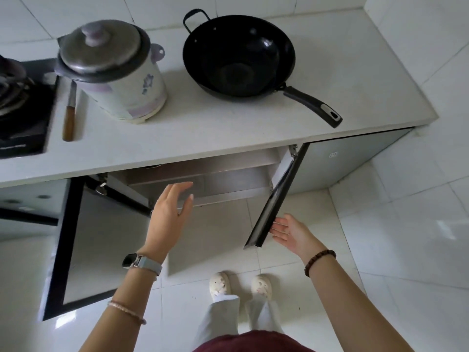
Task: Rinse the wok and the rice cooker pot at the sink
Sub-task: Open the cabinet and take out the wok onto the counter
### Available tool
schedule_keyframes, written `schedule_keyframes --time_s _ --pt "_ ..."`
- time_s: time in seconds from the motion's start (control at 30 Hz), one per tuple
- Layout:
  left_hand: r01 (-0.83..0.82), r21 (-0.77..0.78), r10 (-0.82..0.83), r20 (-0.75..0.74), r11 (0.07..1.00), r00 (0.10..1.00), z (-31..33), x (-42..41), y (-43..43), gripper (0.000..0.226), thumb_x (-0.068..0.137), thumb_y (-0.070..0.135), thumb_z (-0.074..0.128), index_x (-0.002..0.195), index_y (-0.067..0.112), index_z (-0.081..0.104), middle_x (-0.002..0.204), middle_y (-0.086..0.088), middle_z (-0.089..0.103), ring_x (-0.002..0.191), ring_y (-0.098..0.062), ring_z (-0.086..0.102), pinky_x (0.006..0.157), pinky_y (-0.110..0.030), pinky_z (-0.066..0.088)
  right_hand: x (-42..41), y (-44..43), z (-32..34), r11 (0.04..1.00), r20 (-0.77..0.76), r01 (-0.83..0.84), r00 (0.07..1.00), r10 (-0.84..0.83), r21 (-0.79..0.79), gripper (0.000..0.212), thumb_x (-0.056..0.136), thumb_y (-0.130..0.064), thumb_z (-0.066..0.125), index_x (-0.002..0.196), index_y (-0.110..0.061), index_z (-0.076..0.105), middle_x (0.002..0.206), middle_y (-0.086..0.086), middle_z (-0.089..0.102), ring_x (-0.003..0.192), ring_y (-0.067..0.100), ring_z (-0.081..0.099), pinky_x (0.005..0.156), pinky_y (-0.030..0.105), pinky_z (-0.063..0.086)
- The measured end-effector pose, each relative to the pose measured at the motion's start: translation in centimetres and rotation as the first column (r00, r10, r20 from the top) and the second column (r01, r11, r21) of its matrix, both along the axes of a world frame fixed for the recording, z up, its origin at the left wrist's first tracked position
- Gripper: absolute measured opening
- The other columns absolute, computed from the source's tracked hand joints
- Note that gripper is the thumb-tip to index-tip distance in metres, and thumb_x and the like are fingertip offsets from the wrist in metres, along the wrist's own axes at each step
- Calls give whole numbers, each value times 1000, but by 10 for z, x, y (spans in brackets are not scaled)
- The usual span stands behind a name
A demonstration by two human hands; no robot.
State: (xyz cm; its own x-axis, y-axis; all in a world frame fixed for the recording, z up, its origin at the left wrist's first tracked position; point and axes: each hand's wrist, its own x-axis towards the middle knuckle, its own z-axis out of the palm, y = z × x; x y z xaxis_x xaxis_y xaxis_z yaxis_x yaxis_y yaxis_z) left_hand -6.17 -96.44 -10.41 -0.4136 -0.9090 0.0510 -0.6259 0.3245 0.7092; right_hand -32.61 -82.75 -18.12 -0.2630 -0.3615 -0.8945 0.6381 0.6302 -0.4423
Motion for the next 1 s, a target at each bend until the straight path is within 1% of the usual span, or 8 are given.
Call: schedule_keyframes --time_s 0.1,0.17,0.27,0.37,0.47,0.6,0.8,1.0 --pt "-20 6 20 -3 1000 1000 0 25 -12 27 97 20 54 124 20 58 114 9 56 84 -9 51 81 -28 47 25 -28 -6 991 144 82 987 -66 -110 39 104 -32 34 126 -5 52 121 12 62 115 27 55 102 35 38" --pt "-39 4 39 -4 999 999 -1 42 -22 27 97 20 54 123 21 58 112 10 56 83 -7 50 79 -28 46 39 -49 -11 974 229 159 966 -120 -160 44 103 -34 37 137 -7 47 133 10 56 123 27 52 107 37 37" --pt "-77 -8 77 7 997 997 -1 65 -35 27 96 19 56 123 22 59 107 14 53 80 -4 47 75 -25 44 58 -87 -6 950 310 245 934 -178 -193 46 103 -35 35 142 -12 42 143 7 48 132 27 44 113 39 33" --pt "-84 -20 84 13 996 996 1 83 -44 26 96 19 55 122 21 59 101 17 49 80 -3 46 75 -23 41 70 -123 0 933 326 303 917 -230 -193 46 103 -34 37 143 -12 41 147 7 44 134 28 43 112 39 35" --pt "-86 3 86 20 996 996 -3 95 -51 26 97 21 53 122 23 58 102 18 49 88 -9 57 78 -27 47 76 -148 6 920 335 344 903 -268 -190 50 102 -38 37 144 -11 39 148 9 43 134 30 43 111 39 36" --pt "-113 30 113 12 993 994 -8 94 -51 26 97 21 54 123 22 58 108 16 52 96 -9 57 85 -28 48 78 -172 12 900 356 392 882 -309 -190 53 102 -41 35 147 -12 34 151 8 39 138 31 37 115 41 28" --pt "-143 58 143 15 988 990 -16 83 -47 27 96 20 54 123 21 59 116 10 57 105 -12 56 91 -31 47 72 -198 15 902 378 385 878 -293 -194 55 102 -45 32 147 -13 33 151 6 39 141 29 33 117 43 23" --pt "-178 90 176 34 980 984 -19 75 -36 28 95 15 55 121 26 59 115 18 53 105 -11 56 88 -30 44 68 -216 15 913 397 345 886 -240 -218 54 102 -46 32 148 -17 33 152 7 37 142 28 32 118 42 20"
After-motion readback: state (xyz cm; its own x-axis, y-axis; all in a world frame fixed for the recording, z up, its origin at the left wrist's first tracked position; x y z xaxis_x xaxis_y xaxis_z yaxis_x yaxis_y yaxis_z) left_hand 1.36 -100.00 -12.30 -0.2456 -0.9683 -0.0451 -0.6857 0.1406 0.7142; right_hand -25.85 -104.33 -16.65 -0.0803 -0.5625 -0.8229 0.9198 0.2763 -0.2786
